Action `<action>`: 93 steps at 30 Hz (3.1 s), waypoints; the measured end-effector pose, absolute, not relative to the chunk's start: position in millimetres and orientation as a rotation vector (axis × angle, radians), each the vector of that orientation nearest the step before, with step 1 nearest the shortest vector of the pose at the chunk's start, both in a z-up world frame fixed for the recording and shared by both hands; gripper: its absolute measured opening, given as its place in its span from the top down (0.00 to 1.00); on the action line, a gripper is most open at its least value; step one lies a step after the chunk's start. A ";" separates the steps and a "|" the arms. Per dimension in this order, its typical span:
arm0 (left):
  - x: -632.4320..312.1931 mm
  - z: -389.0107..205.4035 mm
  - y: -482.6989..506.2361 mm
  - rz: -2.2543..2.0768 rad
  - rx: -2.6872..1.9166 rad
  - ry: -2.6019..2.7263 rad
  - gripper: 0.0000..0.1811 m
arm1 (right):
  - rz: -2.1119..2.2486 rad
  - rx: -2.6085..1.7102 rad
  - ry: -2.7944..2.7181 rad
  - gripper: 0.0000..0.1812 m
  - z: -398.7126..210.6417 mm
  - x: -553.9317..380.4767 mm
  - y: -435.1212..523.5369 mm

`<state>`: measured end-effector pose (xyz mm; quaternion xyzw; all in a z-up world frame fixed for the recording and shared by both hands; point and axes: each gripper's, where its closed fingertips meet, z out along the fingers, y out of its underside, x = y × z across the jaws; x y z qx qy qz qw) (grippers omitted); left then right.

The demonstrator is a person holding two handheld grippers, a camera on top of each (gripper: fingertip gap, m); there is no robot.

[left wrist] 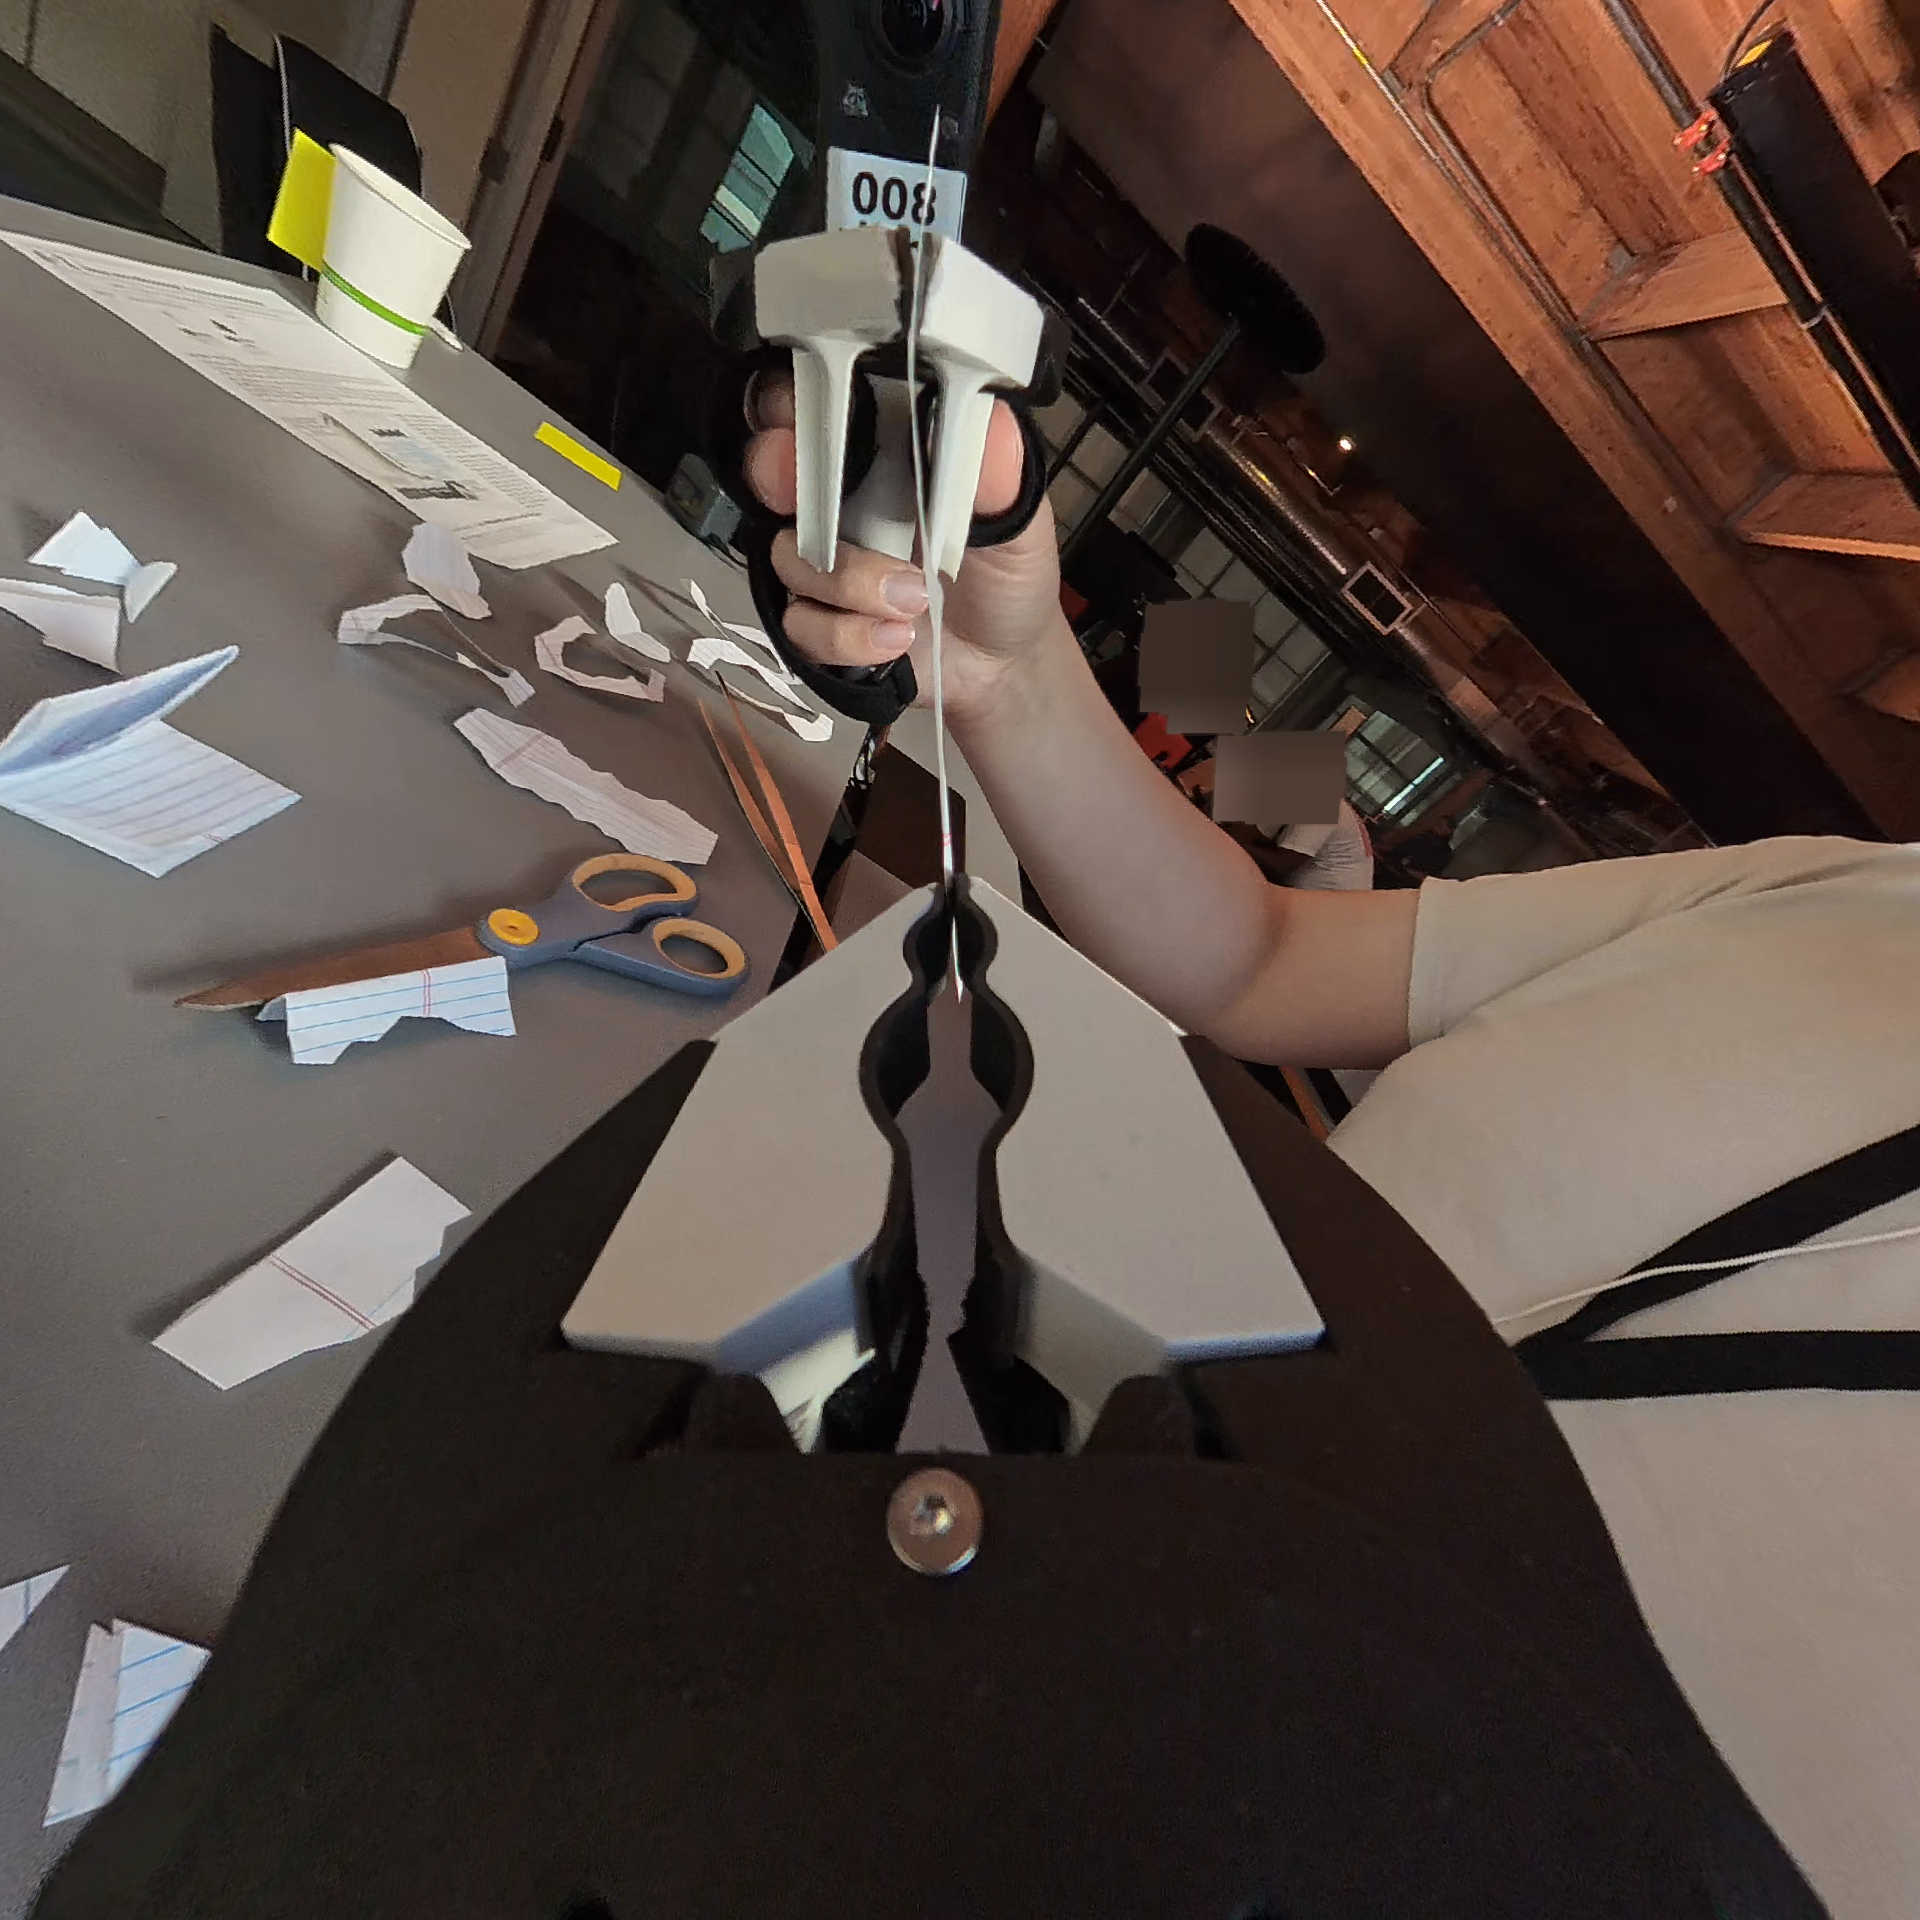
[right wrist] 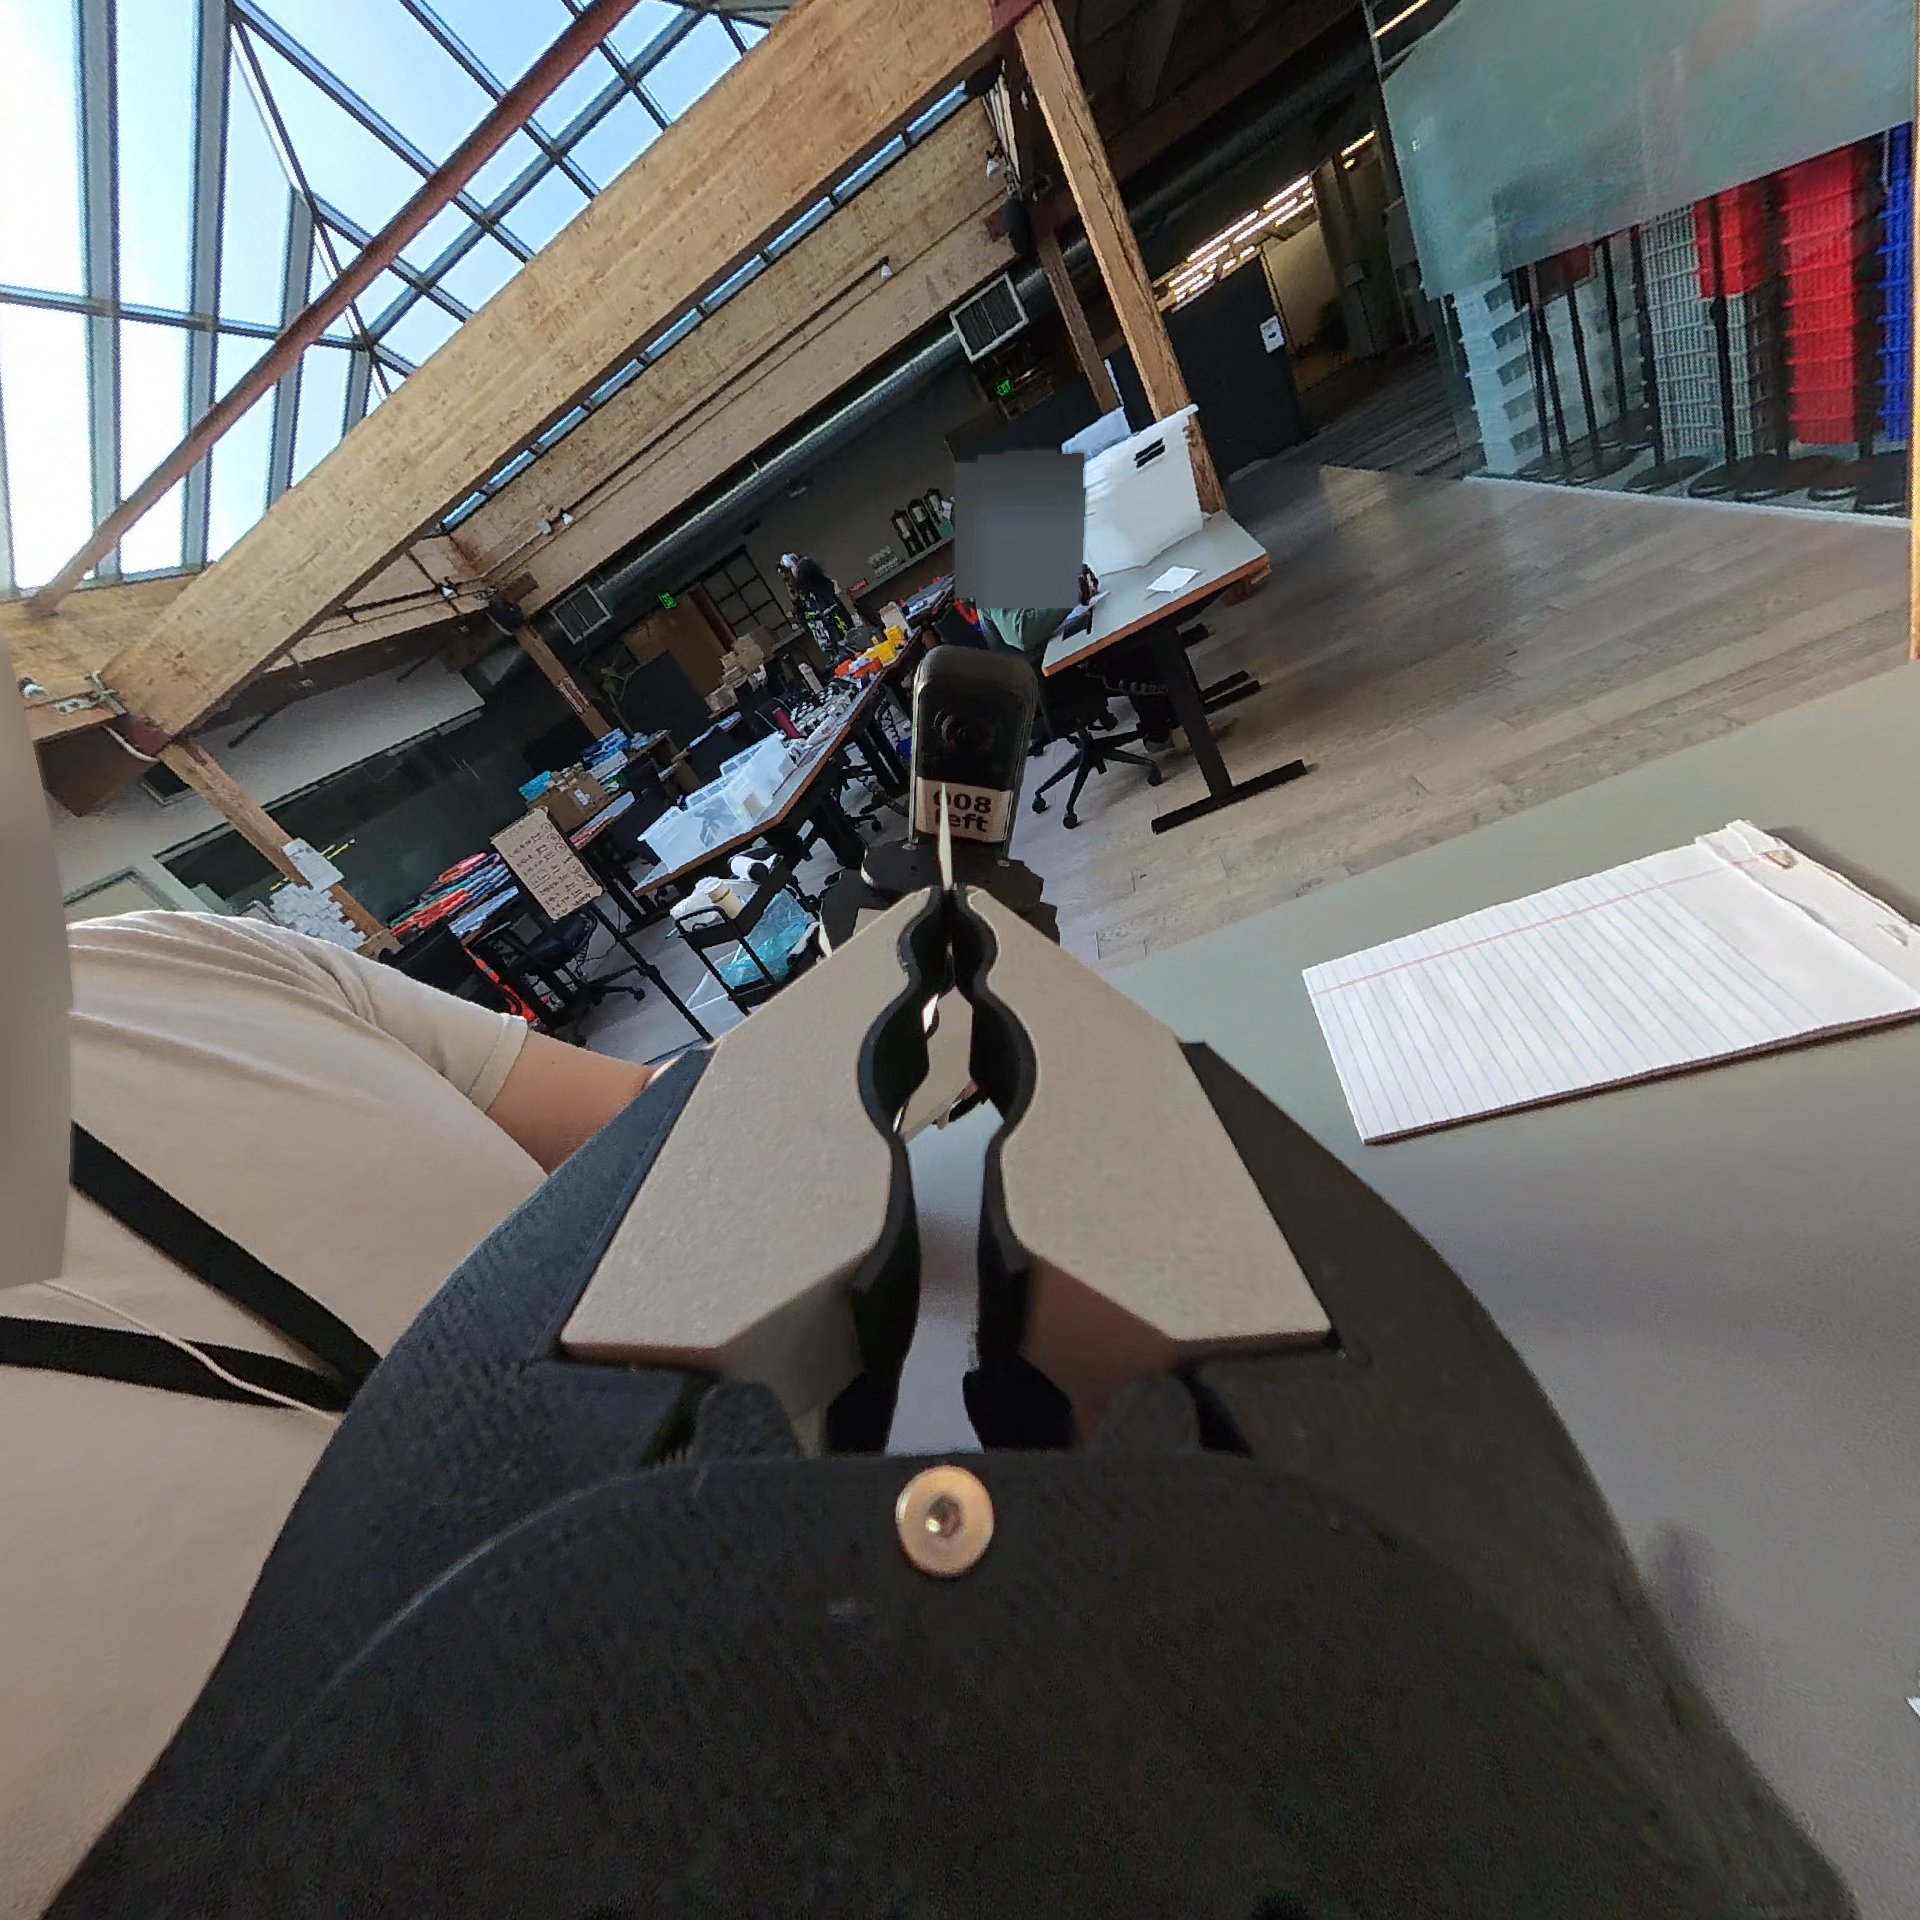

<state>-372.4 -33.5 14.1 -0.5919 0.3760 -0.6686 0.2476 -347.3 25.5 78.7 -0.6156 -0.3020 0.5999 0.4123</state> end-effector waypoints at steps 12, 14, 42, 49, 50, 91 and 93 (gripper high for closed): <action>-355.9 16.9 -25.4 -1.647 -1.563 1.180 0.90 | 1.497 -1.728 -0.805 1.00 56.4 -355.2 5.5; -348.8 13.5 -18.1 -1.614 -1.593 1.204 0.99 | 1.474 -1.741 -0.779 1.00 54.3 -350.6 10.9; -357.3 -153.9 108.6 -1.273 -2.558 0.587 0.95 | 0.509 -2.262 -1.025 1.00 -155.5 -363.7 123.5; -383.3 -130.4 113.0 -1.060 -2.486 0.604 0.83 | 0.573 -2.290 -1.069 1.00 -161.3 -371.1 122.8; -385.6 -125.9 109.5 -1.051 -2.465 0.627 0.84 | 0.576 -2.282 -1.067 1.00 -161.9 -371.7 123.4; -376.2 -54.1 -5.7 -1.645 -1.888 0.762 0.81 | 0.679 -1.785 -1.199 0.93 -80.7 -353.1 -16.1; -367.7 -51.4 -11.5 -1.651 -1.872 0.798 0.83 | 0.697 -1.750 -1.193 0.93 -71.8 -354.8 -21.3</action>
